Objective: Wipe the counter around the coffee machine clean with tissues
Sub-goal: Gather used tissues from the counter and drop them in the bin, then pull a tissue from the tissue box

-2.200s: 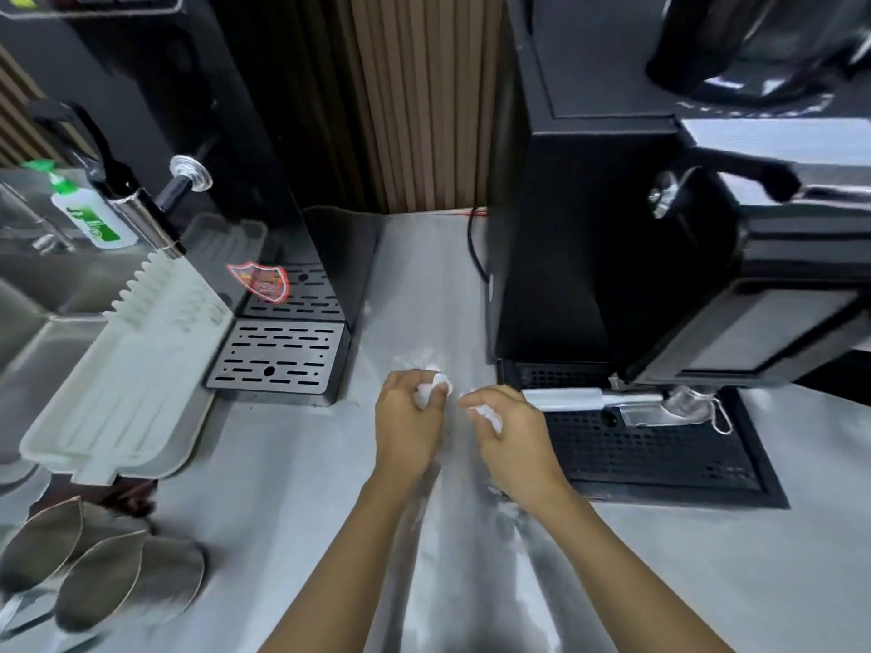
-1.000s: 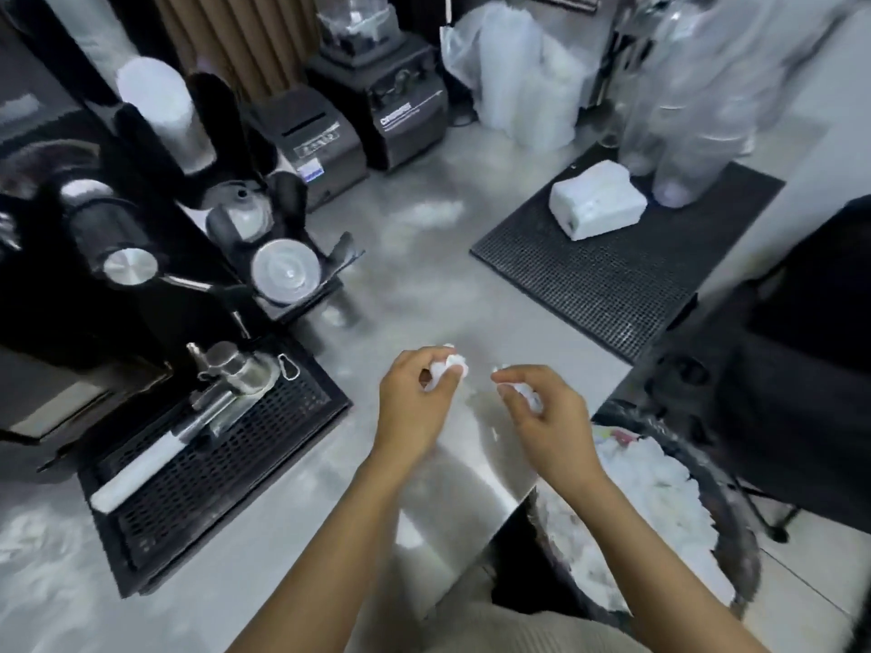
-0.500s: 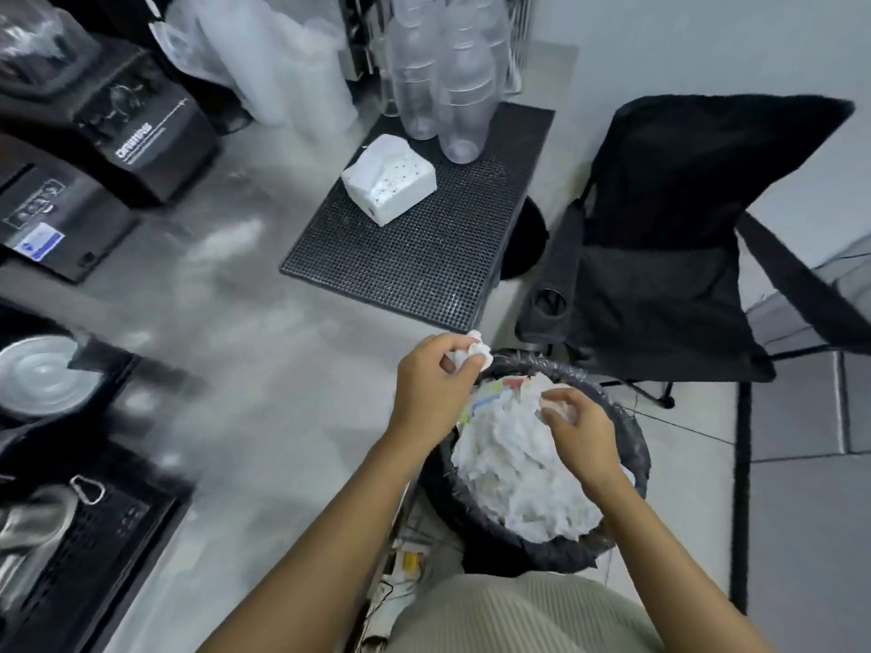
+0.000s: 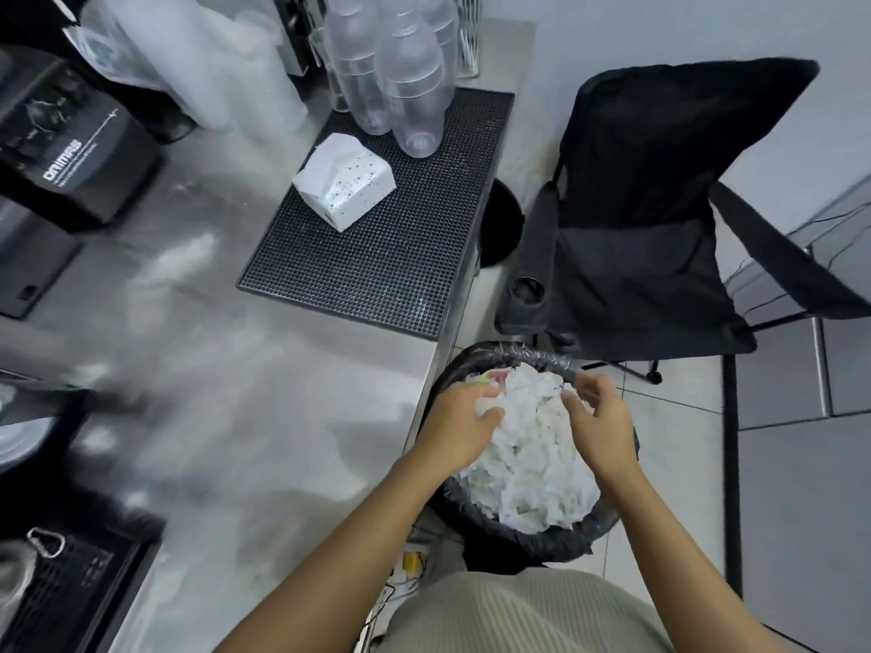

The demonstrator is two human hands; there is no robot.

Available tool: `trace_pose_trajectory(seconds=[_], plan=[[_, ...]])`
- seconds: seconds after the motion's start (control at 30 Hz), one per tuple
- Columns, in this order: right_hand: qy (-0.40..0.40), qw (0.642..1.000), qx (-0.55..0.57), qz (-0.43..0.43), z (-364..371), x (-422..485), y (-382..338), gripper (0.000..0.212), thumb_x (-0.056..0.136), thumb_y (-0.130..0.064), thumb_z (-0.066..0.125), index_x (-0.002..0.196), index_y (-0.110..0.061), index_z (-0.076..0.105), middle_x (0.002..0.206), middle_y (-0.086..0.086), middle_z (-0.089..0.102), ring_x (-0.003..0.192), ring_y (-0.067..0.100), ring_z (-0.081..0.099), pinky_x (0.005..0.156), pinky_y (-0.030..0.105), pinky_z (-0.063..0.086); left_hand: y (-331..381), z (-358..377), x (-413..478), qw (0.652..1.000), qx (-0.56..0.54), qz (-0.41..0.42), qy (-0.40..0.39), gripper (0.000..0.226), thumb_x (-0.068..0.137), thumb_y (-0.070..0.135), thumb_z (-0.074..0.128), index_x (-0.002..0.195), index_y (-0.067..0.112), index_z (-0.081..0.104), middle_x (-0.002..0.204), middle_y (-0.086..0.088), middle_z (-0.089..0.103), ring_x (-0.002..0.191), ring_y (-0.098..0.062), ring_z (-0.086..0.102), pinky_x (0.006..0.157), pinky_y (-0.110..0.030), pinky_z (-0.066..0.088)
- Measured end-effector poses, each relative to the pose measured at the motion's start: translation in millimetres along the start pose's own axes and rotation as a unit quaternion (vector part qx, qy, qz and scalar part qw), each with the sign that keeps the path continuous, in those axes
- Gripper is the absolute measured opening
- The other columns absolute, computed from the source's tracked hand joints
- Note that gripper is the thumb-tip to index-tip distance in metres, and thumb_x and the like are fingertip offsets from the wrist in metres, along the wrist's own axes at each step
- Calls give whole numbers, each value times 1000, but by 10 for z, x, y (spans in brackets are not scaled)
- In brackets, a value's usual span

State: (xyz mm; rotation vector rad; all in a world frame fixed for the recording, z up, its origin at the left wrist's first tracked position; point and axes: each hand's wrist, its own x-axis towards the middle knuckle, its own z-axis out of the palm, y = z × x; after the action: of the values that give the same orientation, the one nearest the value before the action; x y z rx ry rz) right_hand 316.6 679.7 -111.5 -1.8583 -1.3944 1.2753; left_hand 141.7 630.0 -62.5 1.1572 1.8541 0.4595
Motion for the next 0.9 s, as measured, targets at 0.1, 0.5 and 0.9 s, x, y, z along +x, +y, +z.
trace_pose_trajectory(seconds=[0.1, 0.5, 0.9], plan=[[2, 1000, 20, -22, 34, 19, -114, 26, 95, -20, 58, 121, -20, 57, 121, -6, 61, 115, 16, 56, 101, 41, 47, -1, -95, -18, 999, -39, 2, 32, 26, 93, 25, 59, 119, 21, 64, 118, 3, 58, 85, -6, 59, 77, -15, 46], [-53, 945, -4, -322, 947, 235, -1330, 39, 95, -19, 59, 132, -11, 48, 126, -4, 51, 119, 8, 45, 103, 17, 33, 24, -1022, 1, 928, -258, -3, 271, 15, 90, 17, 63, 100, 26, 71, 92, 14, 71, 84, -2, 64, 78, -14, 50], [-148, 917, -46, -368, 2176, 1180, -2505, 135, 56, -65, 83, 153, -7, 8, 159, 18, 10, 148, 31, 5, 121, 51, 11, -331, -1350, 302, 860, -345, -61, 370, 21, 88, 9, 64, 90, 28, 73, 82, 11, 71, 79, -6, 63, 78, -22, 50]])
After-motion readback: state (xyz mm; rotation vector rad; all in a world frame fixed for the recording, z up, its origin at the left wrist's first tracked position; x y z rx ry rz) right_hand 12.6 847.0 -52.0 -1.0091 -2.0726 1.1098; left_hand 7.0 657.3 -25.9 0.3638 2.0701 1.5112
